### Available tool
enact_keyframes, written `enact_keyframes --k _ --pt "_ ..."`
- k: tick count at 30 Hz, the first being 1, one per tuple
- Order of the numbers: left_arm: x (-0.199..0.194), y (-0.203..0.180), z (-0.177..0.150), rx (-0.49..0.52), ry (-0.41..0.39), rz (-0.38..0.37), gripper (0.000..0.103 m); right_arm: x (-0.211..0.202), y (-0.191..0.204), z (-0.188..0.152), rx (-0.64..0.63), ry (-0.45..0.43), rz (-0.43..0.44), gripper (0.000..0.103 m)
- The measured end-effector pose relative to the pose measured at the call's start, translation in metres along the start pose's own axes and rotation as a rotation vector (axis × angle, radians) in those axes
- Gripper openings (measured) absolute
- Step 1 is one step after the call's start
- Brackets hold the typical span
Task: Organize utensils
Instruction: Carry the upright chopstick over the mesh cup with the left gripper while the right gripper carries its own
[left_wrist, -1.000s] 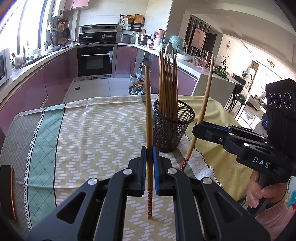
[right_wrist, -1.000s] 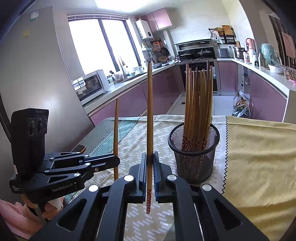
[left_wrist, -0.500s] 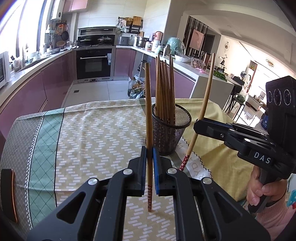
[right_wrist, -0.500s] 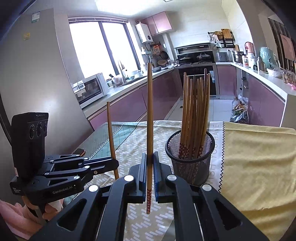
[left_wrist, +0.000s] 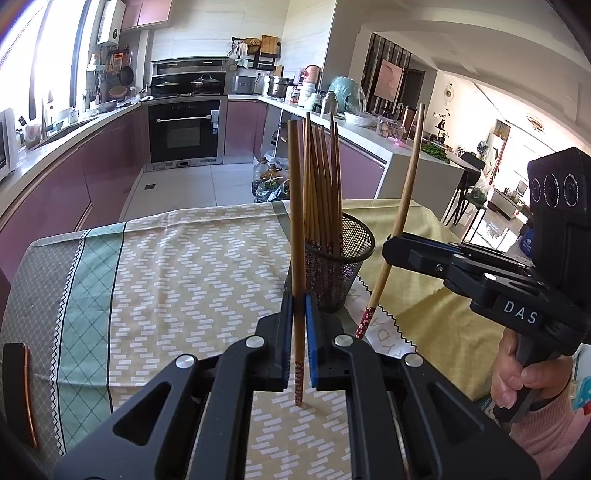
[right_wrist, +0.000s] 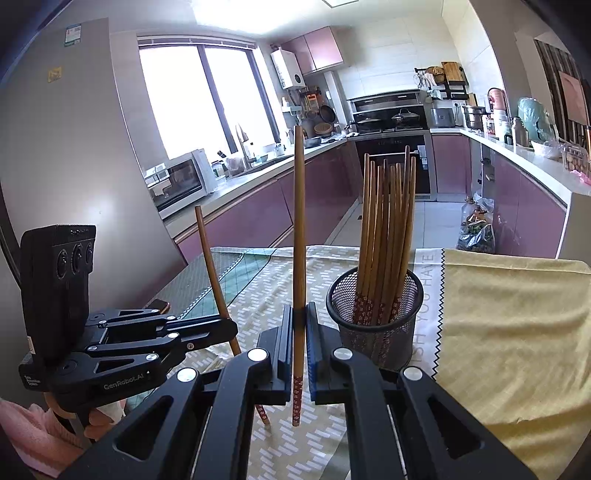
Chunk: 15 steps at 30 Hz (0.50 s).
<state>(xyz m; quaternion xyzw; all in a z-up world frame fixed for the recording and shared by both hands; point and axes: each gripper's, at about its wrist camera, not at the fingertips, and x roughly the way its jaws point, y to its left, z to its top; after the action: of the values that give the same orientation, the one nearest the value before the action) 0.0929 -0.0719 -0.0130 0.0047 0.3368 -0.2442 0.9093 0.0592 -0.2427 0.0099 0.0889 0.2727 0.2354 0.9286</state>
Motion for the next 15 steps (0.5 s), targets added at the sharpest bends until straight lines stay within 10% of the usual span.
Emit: enact_keyframes --k 15 --pt "-0.0034 -0.0034 0.0052 0.011 -0.017 -0.003 0.008 -0.0006 0.0021 0.0029 -0.008 -0.013 -0.004 0.006"
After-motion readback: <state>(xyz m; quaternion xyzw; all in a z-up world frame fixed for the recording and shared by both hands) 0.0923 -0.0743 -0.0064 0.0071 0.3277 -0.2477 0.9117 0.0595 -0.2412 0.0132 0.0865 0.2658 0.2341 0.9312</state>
